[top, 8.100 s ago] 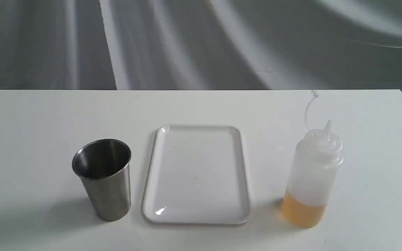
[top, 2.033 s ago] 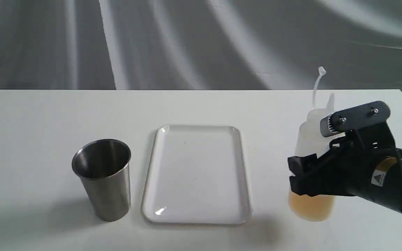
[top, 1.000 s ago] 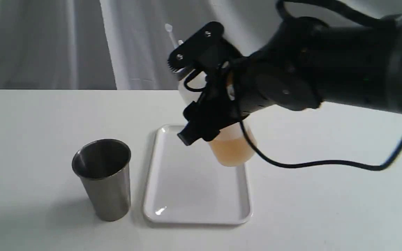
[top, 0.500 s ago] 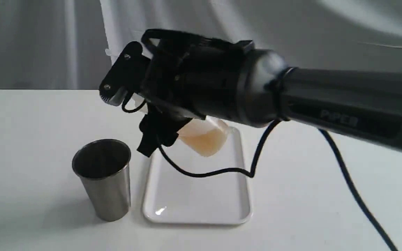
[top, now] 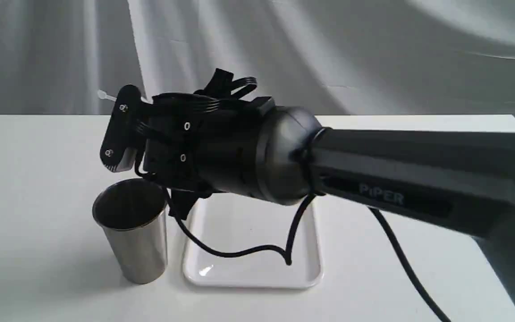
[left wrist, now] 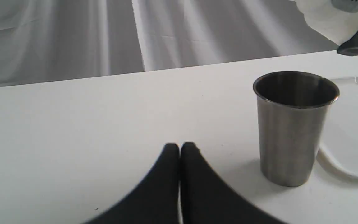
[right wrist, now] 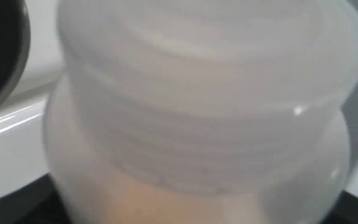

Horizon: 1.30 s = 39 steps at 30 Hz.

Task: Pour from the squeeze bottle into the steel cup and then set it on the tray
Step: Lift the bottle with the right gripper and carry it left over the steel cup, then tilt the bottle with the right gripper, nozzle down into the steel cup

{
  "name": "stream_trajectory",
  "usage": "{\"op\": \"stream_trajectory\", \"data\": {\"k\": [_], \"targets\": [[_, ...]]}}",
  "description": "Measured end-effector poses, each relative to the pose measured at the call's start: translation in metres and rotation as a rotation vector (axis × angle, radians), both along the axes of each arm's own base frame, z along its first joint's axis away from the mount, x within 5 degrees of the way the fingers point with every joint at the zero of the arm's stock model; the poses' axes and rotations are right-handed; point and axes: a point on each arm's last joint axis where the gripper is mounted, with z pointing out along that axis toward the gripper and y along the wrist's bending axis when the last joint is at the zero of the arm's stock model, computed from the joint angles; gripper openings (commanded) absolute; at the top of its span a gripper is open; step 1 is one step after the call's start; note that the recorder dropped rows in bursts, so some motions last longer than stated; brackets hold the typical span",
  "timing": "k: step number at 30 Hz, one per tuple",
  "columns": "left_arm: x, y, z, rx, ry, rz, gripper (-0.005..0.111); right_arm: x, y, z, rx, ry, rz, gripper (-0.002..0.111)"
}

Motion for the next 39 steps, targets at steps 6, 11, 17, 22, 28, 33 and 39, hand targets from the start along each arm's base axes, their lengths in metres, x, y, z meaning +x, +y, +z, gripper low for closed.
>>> {"op": "stream_trajectory", "data": {"k": [6,11,17,22,28,33,39], "targets": [[0.000,0.000,0.000,0.000,0.000,0.000,0.000,-0.005,0.005,0.002,-0.045,-0.022,0.018,0.000],[0.000,0.000,0.000,0.000,0.000,0.000,0.000,-0.007,0.004,0.002,-0.083,-0.025,-0.005,0.000],[0.000,0.000,0.000,0.000,0.000,0.000,0.000,-0.011,0.002,0.002,-0.115,-0.017,-0.038,0.000],[0.000,0.000,0.000,0.000,0.000,0.000,0.000,-0.015,0.006,0.002,-0.126,-0.015,-0.036,0.000],[0.000,0.000,0.000,0.000,0.000,0.000,0.000,-0.022,0.012,0.002,-0.136,-0.012,-0.029,0.000],[0.000,0.000,0.000,0.000,0.000,0.000,0.000,-0.028,0.010,-0.013,-0.182,0.017,-0.016,0.000],[0.000,0.000,0.000,0.000,0.000,0.000,0.000,-0.031,0.004,-0.025,-0.232,0.043,-0.032,0.000]]}}
